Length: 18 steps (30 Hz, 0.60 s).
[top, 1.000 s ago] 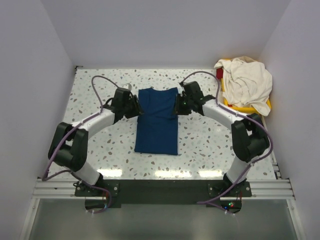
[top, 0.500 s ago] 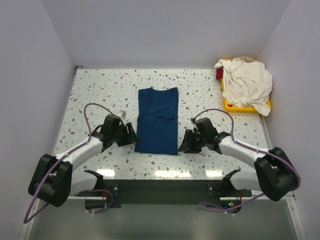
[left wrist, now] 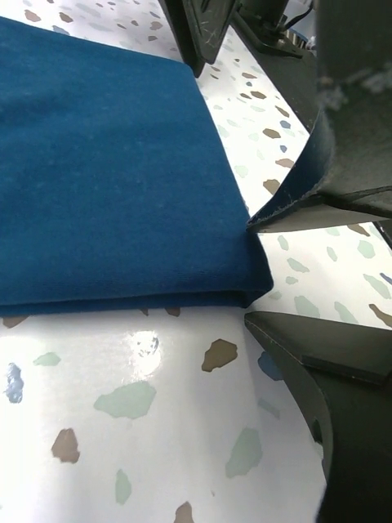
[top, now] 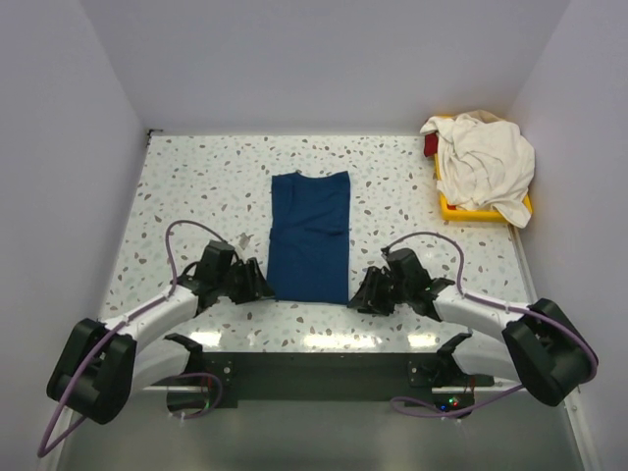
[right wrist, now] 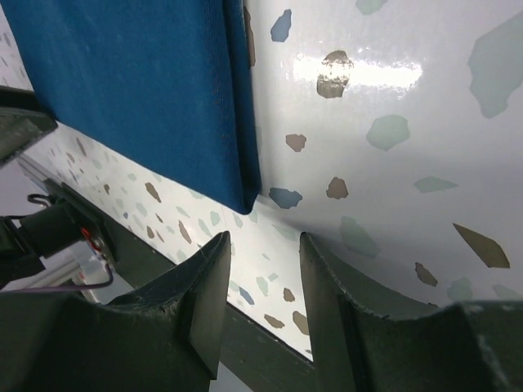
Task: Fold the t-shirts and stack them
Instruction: Fold the tshirt
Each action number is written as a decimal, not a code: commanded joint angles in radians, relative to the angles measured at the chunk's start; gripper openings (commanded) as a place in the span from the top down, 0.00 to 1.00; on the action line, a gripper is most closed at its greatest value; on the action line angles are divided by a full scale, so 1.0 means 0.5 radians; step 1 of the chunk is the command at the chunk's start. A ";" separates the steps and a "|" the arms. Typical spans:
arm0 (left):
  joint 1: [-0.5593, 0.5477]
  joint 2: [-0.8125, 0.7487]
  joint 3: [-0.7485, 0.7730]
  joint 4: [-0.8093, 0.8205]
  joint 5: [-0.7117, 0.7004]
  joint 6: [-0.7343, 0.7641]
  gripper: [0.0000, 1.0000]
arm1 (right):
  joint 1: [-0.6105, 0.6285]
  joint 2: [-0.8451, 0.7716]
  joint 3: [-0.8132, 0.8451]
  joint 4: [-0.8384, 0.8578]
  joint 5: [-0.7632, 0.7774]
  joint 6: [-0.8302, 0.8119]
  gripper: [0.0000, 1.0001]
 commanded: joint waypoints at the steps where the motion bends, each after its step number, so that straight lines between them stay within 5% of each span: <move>1: -0.043 -0.034 -0.066 0.069 -0.043 -0.068 0.52 | 0.009 -0.017 -0.070 0.164 0.080 0.138 0.57; 18: -0.129 -0.034 -0.137 0.124 -0.258 -0.173 0.61 | 0.076 0.158 -0.187 0.532 0.182 0.341 0.59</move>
